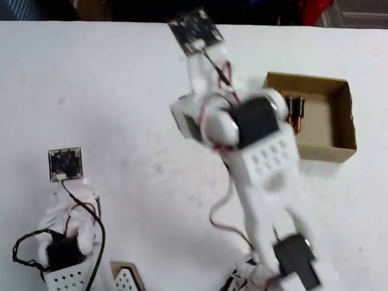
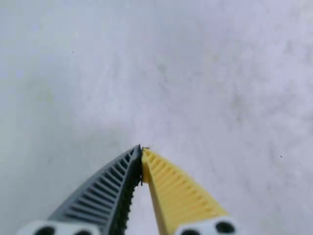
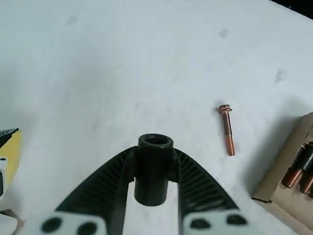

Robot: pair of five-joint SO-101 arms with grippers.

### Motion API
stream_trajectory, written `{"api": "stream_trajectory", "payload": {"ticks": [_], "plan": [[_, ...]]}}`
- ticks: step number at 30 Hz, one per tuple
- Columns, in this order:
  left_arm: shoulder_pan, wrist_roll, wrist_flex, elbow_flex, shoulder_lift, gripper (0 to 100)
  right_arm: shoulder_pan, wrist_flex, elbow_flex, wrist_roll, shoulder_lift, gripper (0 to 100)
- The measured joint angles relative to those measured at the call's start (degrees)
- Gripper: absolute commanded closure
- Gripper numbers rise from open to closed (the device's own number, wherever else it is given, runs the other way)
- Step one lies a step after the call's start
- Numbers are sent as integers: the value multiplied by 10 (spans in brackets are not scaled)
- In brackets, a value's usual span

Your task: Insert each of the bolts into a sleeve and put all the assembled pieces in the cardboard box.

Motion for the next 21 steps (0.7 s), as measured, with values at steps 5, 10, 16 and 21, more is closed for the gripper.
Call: {"api": "stream_trajectory", "payload": {"ticks": [5,10,16,21], "plan": [[0,0,0,0,0,977,4,0,122,0,-135,982],[0,0,0,0,0,977,4,-22,248,0,-251,982],[15,0,0,0,-2,977,4,-89,417,31,-384,982],[35,0,0,0,-3,976,23,-142,549,98,-508,982]]}}
